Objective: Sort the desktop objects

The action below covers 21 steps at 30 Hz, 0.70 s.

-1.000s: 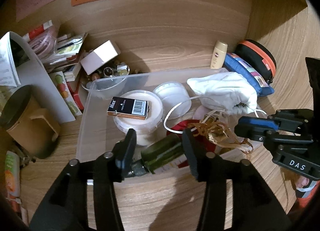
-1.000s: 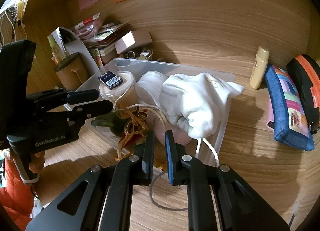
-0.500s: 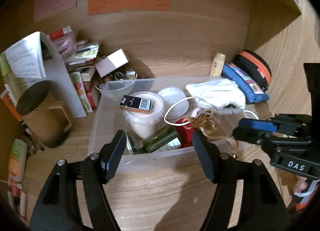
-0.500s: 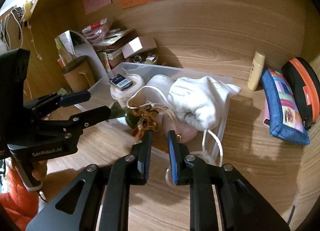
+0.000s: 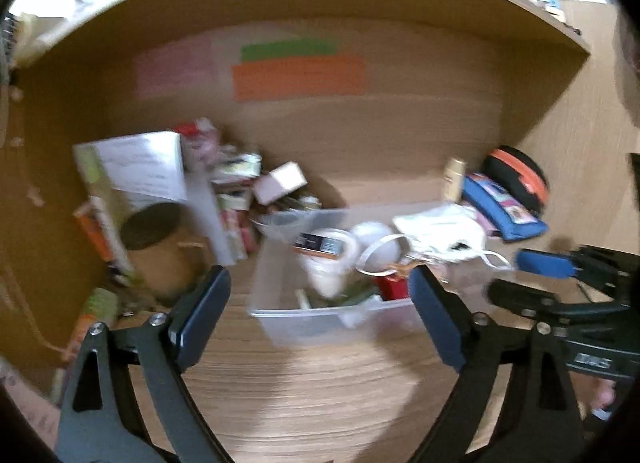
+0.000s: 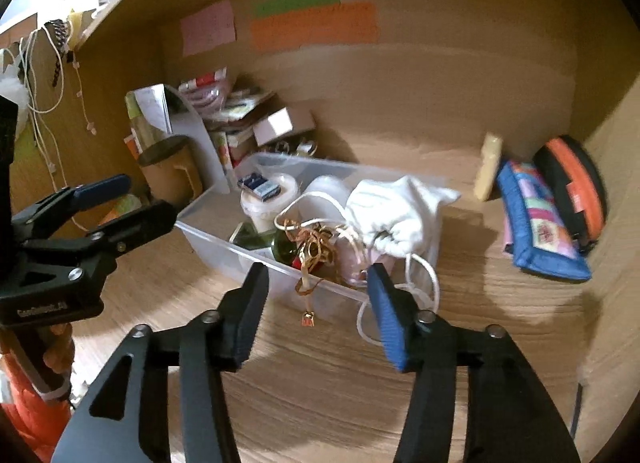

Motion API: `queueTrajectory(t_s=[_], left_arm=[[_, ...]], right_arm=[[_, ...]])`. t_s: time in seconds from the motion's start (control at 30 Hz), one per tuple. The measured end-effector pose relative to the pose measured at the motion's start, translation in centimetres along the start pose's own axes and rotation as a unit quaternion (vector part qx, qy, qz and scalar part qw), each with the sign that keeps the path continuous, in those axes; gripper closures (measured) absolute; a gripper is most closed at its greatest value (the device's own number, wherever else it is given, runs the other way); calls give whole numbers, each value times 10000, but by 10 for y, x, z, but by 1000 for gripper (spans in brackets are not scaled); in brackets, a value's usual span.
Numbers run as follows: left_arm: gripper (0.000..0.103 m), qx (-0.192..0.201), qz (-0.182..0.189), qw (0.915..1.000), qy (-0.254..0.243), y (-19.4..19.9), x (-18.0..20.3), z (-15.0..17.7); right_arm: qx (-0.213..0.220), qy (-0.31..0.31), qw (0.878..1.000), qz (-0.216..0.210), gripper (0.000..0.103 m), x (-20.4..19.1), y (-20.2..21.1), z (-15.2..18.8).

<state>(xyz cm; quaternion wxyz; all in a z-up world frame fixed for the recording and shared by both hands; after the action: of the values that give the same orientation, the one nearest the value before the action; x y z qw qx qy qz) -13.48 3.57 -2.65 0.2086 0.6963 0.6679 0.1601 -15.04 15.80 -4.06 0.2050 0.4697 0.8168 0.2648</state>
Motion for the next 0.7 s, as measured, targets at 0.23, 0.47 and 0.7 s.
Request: queueTrajectory(t_s=[0.23,0.47,0.7], left_arm=[[7,-16,95,9995,301,14,-8,10],[6,-34,166,9997,181,27,2,25],[6,-112,266,9993,241,36,7,38]], right_arm=[[566,-114,9979,294,40,1,44,-1],[894,-46,9948,477,34,-5,78,6],[888,-13,9952,419,34,-16,85,13]])
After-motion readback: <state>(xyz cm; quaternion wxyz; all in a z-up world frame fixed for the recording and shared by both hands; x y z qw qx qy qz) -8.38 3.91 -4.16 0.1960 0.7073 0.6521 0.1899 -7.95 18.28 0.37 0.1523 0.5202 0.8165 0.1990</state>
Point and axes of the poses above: each gripper's, at about its wrist camera, not at the fingertips, and y roughly against the way its jaws point, x to its right, z to its underside, the point moved 10 cm from there along -y, roughly the way its jaws point, and after that the axes turned 2 degrees about -x, right-handed, at the moved point
